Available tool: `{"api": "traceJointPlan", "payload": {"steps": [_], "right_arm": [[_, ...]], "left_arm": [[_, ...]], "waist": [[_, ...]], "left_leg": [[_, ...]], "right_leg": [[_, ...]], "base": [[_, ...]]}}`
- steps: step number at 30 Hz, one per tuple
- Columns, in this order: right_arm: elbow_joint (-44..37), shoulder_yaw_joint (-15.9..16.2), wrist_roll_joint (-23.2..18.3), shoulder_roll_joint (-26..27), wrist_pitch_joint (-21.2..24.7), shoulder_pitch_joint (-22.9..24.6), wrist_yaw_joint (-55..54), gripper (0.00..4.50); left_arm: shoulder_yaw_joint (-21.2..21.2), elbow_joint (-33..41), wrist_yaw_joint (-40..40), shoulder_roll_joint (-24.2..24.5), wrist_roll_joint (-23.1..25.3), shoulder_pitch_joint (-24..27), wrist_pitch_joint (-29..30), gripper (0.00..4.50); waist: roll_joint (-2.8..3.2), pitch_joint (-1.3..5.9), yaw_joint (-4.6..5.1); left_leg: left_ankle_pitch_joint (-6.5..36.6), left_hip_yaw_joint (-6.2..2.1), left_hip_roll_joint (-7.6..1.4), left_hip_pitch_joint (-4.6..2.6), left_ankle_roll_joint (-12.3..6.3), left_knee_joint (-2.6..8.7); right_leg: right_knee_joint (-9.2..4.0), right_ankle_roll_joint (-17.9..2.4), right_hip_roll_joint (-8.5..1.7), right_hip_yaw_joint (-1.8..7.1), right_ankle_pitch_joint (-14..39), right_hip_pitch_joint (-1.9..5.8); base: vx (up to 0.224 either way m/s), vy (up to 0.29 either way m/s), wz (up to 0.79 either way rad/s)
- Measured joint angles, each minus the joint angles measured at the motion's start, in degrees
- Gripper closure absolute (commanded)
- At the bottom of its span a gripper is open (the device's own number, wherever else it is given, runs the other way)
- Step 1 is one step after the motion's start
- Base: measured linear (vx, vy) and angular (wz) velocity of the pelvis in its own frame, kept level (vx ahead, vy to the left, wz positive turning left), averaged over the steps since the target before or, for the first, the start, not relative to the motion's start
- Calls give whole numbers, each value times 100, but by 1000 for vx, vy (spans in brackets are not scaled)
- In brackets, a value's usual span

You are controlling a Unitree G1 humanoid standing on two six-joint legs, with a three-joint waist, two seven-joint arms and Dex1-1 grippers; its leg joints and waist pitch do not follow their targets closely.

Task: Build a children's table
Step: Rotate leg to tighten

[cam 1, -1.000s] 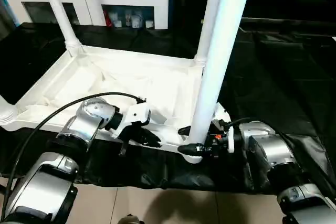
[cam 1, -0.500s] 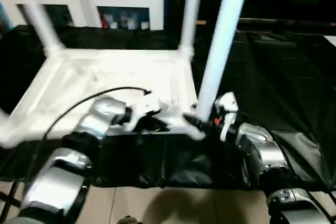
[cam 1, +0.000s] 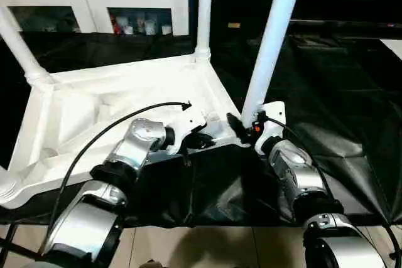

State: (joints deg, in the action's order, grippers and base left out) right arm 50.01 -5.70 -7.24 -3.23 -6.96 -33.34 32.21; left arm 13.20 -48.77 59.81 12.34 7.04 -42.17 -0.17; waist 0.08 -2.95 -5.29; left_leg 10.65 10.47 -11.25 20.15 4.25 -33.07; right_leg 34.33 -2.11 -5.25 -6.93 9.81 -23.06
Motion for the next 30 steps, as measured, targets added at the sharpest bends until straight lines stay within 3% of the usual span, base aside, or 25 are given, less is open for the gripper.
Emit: {"api": "traceJointPlan", "payload": {"steps": [5,11,16,21,30], "right_arm": [[-96,256,-146,-328,159,61,1372,121],[-863,831,-385,-941,874,407,3445,121],[-1183,1197,-447,-1106,1049,395,4395,121],[-1407,1482,-434,-1297,1187,401,4873,136],[-1624,1559,-393,-1358,1304,461,4973,196]], "left_arm": [[-1,106,607,296,-155,117,-134,450],[72,178,1612,724,-300,189,-297,450],[183,253,2070,865,-324,223,-396,450],[251,286,2389,998,-349,233,-471,450],[298,355,2510,1030,-380,276,-487,450]], "waist": [[0,0,1],[-7,-4,-121],[-16,-3,-194],[-27,-5,-235],[-27,-4,-297]], "left_leg": [[-3,3,-8,10,-12,4],[0,7,-12,-1,-6,-8],[0,7,-12,-9,-4,-18],[1,7,-12,-9,-4,-9],[1,8,-12,-10,-3,-9]], "right_leg": [[2,-4,6,-3,6,-4],[6,-6,6,-4,5,-3],[6,16,3,-3,18,0],[6,1,3,-3,9,-1],[6,19,3,-3,20,-2]], "base": [[0,0,0],[0,0,0],[0,0,0],[0,0,0],[0,0,0]]}}
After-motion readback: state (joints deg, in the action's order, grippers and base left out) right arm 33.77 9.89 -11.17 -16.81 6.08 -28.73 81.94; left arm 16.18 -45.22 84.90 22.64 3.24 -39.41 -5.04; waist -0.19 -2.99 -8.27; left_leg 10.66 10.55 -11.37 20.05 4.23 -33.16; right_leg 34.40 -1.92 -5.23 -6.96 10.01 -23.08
